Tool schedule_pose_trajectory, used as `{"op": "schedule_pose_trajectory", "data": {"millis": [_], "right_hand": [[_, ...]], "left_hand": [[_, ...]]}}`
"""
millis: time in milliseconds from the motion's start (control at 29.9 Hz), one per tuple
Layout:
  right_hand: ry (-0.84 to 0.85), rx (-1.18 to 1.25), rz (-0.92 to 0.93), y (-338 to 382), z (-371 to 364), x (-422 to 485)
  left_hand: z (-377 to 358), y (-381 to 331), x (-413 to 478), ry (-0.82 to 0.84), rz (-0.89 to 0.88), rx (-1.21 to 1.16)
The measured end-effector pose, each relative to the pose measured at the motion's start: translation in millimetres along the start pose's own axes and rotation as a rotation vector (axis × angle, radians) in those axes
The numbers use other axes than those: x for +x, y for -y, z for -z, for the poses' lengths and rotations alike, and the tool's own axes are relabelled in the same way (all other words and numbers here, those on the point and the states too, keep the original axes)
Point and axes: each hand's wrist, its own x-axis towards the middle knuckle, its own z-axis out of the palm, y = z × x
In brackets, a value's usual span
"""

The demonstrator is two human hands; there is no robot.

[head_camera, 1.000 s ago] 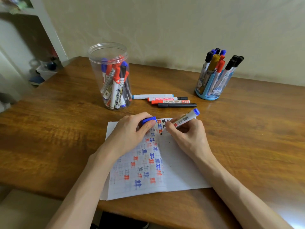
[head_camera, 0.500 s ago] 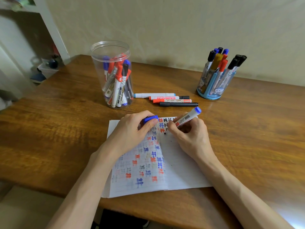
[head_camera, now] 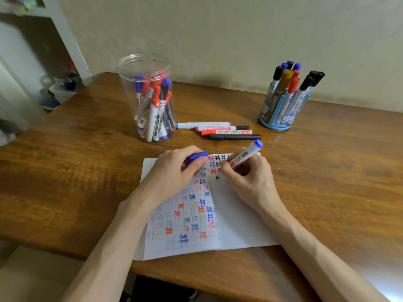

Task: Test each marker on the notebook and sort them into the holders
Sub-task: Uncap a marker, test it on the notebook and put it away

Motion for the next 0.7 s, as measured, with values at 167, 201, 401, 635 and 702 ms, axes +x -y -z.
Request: {"op": "schedule_pose_trajectory", "data": {"millis": [167,201,401,635,702], "right_hand": [[-0.011,0.072,-0.028,-2.5,2.7,1.6],[-0.008,0.074,-0.033,-2.9,2.3,2.1],[0.019,0.05,-0.005,-4.1,-1.0,1.6],[0.035,0.017,-0.033,-2.1,-1.6,1.2],[0.019,0.044,-0.05,-2.5,0.8,1.4]], "left_hand": [[-0.2,0.2,0.6,0.0,-0.001,-0.002],[-0.4,0.2,0.7,-0.001,-0.001,0.0],[-1.0,0.5,0.7,-0.004,0.0,0.006],[-0.7,0.6,0.5,-0.006,-0.006,0.006],[-0.7,0.9,0.7,-0.003,-0.003,0.008]]}}
